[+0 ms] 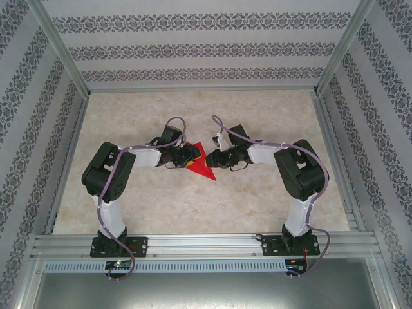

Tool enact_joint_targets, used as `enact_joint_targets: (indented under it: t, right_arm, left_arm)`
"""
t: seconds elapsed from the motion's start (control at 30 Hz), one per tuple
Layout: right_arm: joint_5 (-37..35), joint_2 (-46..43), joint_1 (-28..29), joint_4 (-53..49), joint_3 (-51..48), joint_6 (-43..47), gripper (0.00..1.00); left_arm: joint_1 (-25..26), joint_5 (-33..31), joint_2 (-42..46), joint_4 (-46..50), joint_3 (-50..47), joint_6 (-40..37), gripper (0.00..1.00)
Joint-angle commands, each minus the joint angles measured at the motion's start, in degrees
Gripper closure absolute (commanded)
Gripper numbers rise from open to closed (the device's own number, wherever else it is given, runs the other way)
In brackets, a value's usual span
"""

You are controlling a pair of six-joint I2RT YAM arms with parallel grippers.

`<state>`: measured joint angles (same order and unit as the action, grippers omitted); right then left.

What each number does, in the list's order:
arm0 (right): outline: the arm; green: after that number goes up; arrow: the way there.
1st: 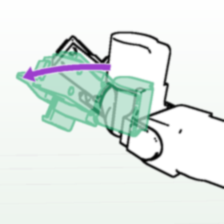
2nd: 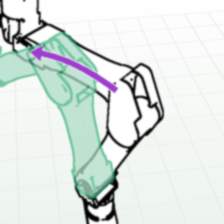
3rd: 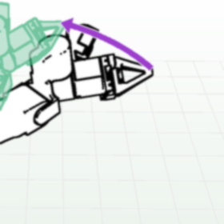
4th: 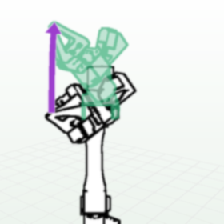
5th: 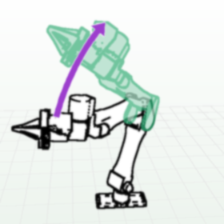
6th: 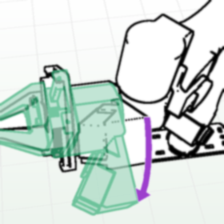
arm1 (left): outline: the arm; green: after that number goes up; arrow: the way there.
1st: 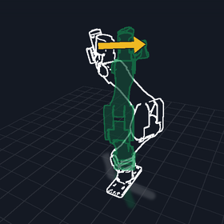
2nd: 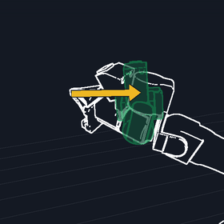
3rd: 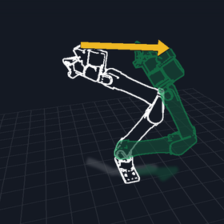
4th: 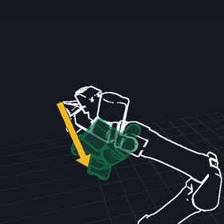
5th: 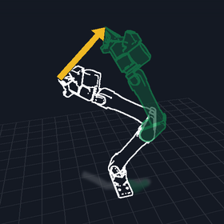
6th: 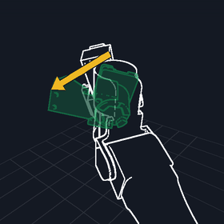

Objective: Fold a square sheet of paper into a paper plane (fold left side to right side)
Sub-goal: Fourth fold the wing at the center of the table.

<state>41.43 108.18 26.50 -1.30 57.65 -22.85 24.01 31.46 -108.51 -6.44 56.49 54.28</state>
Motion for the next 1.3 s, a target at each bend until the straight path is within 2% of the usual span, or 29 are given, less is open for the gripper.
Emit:
enact_joint_targets:
  t: [0.0, 0.5, 1.27]
  right_arm:
    - [1.22, 0.72, 0.56, 0.25, 0.54, -0.61, 0.75]
    - [-2.11, 0.93, 0.57, -3.9, 2.22, 2.31, 0.95]
    - [-7.21, 3.59, 1.35, -9.23, 6.33, 5.75, 0.96]
  left_arm:
    - [0.67, -0.61, -0.3, 2.39, 0.37, -0.05, 0.56]
    - [0.61, -0.69, 0.12, 2.46, 0.07, -0.05, 0.56]
    - [0.71, -0.52, 0.38, 2.39, -0.15, -0.14, 0.56]
